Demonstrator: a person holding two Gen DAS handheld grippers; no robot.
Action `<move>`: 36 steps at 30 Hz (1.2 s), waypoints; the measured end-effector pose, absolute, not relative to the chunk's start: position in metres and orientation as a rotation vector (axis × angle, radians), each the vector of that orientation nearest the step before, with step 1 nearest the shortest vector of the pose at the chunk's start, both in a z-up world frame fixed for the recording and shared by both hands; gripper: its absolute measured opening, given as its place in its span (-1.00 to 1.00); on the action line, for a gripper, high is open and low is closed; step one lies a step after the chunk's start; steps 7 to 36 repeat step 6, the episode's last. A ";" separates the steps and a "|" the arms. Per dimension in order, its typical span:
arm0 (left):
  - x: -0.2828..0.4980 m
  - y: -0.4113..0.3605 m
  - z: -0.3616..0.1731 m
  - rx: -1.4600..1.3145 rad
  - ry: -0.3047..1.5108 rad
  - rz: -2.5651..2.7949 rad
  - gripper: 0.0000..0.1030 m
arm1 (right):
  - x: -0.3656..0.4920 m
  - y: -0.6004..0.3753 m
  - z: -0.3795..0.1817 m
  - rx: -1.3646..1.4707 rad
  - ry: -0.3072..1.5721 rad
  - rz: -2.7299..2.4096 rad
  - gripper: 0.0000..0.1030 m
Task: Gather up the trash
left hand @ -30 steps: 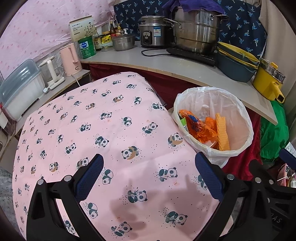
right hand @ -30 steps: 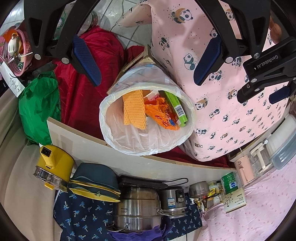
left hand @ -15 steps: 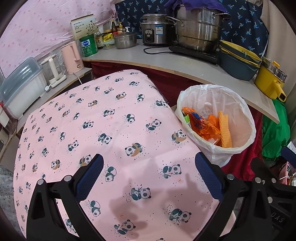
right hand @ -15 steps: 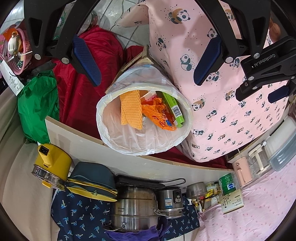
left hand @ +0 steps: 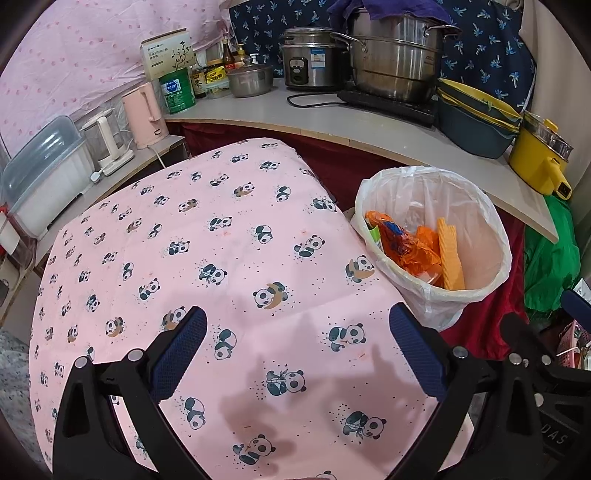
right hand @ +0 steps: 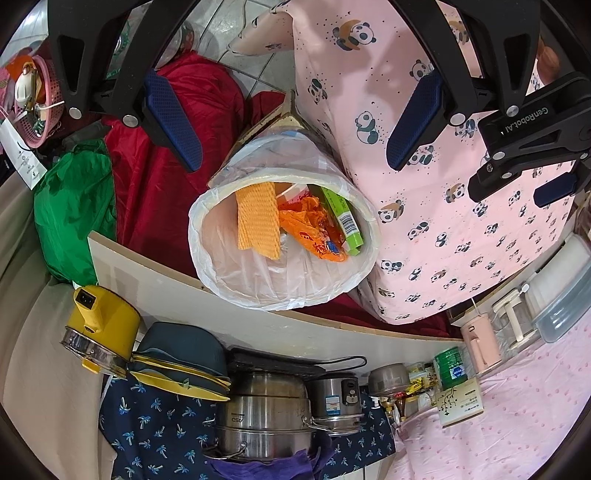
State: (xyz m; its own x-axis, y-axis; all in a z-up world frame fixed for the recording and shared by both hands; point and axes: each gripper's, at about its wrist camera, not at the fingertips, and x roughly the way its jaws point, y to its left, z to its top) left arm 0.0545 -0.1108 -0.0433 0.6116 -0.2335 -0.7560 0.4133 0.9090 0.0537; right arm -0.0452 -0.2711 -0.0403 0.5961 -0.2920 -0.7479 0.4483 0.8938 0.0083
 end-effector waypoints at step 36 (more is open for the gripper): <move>0.053 -0.106 -0.043 0.235 0.831 -0.380 0.84 | -0.045 -0.271 -0.040 0.202 0.826 -0.432 0.87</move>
